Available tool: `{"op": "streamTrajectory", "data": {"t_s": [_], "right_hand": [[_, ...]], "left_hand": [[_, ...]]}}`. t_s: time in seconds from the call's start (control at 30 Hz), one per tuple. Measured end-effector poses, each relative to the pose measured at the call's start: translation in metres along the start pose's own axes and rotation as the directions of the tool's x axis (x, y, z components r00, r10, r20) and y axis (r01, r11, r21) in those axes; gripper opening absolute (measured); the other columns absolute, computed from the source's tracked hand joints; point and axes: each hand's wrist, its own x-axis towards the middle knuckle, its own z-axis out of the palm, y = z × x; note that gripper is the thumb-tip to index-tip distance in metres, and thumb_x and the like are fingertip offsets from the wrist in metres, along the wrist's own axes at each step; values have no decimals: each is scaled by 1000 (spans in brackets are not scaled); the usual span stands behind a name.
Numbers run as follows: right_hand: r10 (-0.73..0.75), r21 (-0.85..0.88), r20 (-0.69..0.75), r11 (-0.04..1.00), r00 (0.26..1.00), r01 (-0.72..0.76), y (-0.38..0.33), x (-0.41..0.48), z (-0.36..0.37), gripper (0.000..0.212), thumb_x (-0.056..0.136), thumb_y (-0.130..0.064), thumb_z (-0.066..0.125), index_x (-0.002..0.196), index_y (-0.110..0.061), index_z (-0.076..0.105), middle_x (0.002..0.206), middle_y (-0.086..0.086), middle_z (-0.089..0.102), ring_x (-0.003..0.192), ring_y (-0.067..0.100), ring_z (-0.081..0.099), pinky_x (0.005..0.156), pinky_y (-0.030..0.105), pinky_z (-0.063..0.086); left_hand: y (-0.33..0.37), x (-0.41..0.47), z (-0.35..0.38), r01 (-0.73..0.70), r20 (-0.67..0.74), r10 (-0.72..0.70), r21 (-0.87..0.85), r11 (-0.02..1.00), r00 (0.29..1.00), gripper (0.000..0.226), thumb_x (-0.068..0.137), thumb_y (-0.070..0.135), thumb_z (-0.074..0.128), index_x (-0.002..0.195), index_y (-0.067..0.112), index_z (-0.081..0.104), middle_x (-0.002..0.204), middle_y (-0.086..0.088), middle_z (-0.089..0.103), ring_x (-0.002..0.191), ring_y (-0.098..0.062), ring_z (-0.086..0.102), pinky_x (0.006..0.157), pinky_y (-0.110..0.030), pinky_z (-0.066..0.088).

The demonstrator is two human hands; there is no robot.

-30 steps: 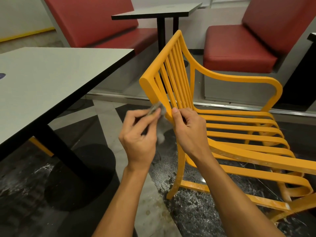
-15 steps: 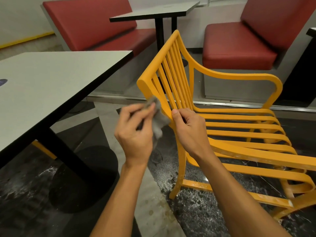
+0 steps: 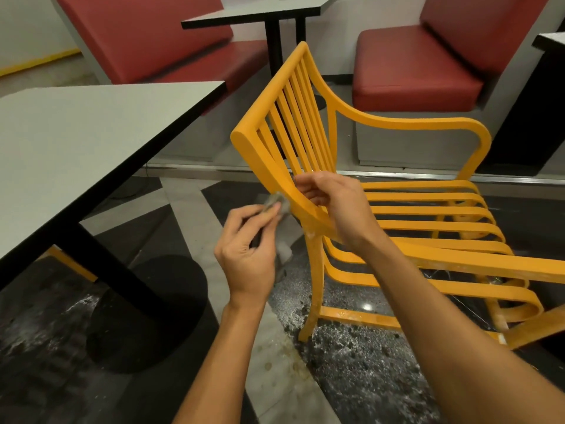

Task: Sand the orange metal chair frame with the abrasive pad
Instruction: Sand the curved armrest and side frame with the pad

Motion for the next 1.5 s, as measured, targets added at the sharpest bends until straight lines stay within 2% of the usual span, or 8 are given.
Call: {"op": "streamTrajectory", "data": {"t_s": [0.33, 0.6, 0.77, 1.0, 1.13, 1.2, 1.3, 1.5], "right_hand": [[-93, -514, 127, 845, 988, 145, 23, -18, -51, 19, 101, -29, 66, 115, -27, 80, 108, -14, 72, 99, 4, 62, 87, 29, 52], [-94, -471, 115, 871, 989, 137, 34, -24, -50, 24, 102, -25, 66, 123, -29, 77, 112, -10, 73, 97, 8, 62, 79, 21, 45], [-76, -457, 92, 883, 993, 110, 38, -27, -48, 26, 104, -27, 62, 126, -32, 75, 111, -11, 70, 93, 6, 57, 72, 17, 39], [-91, -493, 53, 863, 994, 105, 35, -32, -45, 27, 104, -29, 62, 128, -33, 72, 112, -10, 65, 103, 6, 54, 87, 25, 41], [-430, -586, -151, 764, 890, 270, 12, -65, -34, 17, 100, -23, 65, 116, -23, 72, 108, -8, 63, 106, 10, 52, 89, 20, 40], [-357, -437, -115, 856, 927, 275, 4, -93, -24, 12, 101, -26, 64, 113, -25, 69, 102, -12, 65, 99, 7, 58, 82, 20, 47], [-40, -202, 105, 977, 994, 61, 3, -131, -6, 33, 101, -41, 64, 132, -33, 59, 110, -17, 65, 106, 0, 62, 88, 23, 54], [-81, -210, 19, 974, 996, 84, 23, -164, 26, 41, 95, -13, 71, 131, -33, 65, 118, -20, 64, 111, 4, 63, 90, 31, 59]], "left_hand": [[14, 1, 17, -15, -88, 14, -16, 1000, 996, 27, 92, 1, 81, 118, -3, 76, 104, -17, 68, 96, -21, 70, 86, -25, 58], [-13, -32, 19, -18, 65, 17, 9, 1000, 998, 25, 98, -4, 72, 122, -2, 75, 117, -20, 72, 107, -30, 72, 91, -43, 62], [-8, -32, 14, 38, 123, -42, 36, 999, 992, 22, 106, -5, 54, 120, -3, 71, 113, -14, 73, 106, -24, 71, 92, -34, 58], [26, -44, -19, 580, 309, -531, -87, 810, 789, 30, 102, 30, 58, 127, 16, 67, 110, 6, 74, 105, -14, 72, 82, -27, 59], [45, -50, -36, 726, 332, -648, -250, 641, 686, 39, 97, 25, 72, 134, 16, 66, 121, -7, 76, 113, -27, 73, 92, -40, 61], [52, -54, -39, 760, 305, -697, -317, 568, 649, 41, 95, 24, 68, 136, 15, 65, 124, -14, 75, 117, -34, 72, 101, -51, 56], [60, -60, -38, 780, 308, -725, -367, 507, 617, 41, 99, 20, 67, 139, 14, 63, 128, -16, 73, 122, -37, 69, 107, -54, 52], [77, -65, -27, 761, 220, -748, -378, 527, 626, 32, 107, 13, 57, 131, 33, 64, 123, 2, 76, 119, -19, 71, 94, -36, 60]]}}
